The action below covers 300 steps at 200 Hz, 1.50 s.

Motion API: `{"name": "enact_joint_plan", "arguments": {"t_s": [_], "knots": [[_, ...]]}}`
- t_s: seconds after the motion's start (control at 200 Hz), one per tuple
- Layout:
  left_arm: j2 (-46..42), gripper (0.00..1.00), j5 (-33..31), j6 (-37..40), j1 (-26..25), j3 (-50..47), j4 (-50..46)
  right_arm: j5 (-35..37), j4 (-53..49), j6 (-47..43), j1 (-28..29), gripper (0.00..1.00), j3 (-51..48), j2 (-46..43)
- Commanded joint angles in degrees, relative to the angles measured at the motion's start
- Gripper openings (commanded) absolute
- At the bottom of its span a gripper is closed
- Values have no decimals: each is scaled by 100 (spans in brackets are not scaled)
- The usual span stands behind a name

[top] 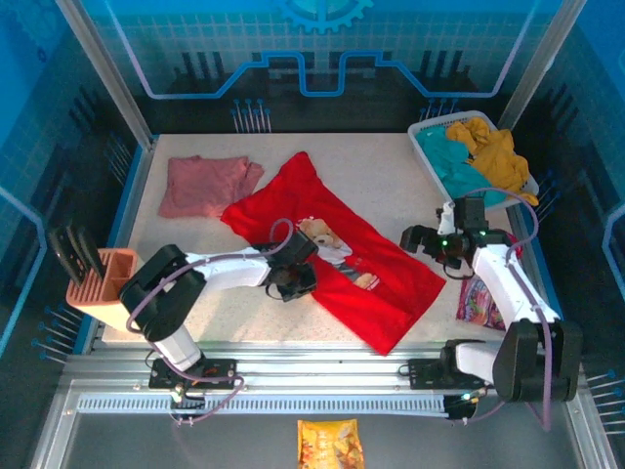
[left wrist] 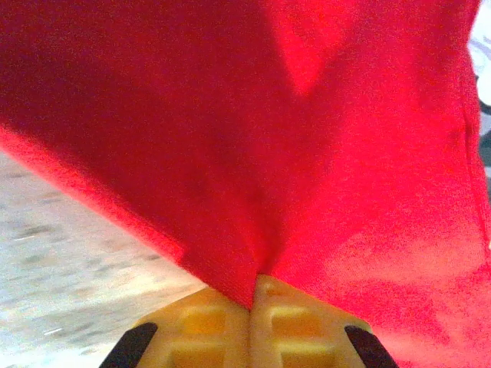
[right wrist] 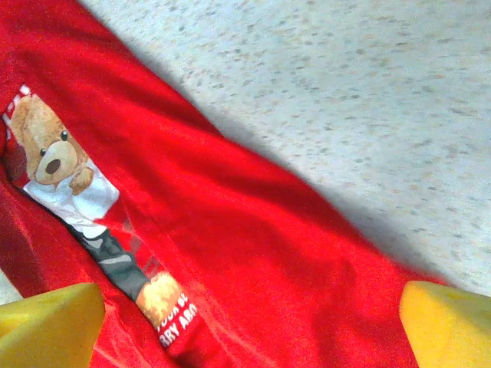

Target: Fold and stack the t-shirts

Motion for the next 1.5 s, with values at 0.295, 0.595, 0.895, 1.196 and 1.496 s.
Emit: {"name": "enact_joint_plan", "arguments": {"t_s": [0.295,0.595,0.895,1.196,1.496], "knots": [[-685,71,217,755,236,-182,-1206,-953,342,-711,1102,98,2516,2527],[-1233,95,393,1547,1020,642,-1762,-1436,276,-850,1564,89,4837,4819],[-1368,84,524,1909,2308,602,-1715,-1519,-457,-1021,1847,82,7516,6906],[-1298,83,659,1853,3055,367,-1317,-1227,-886,-1060,2114,77,9160,8194],[-1462,82,734,1832,3090,155,-1211,-1108,-853,-901,2286,65,9578,8677]]}}
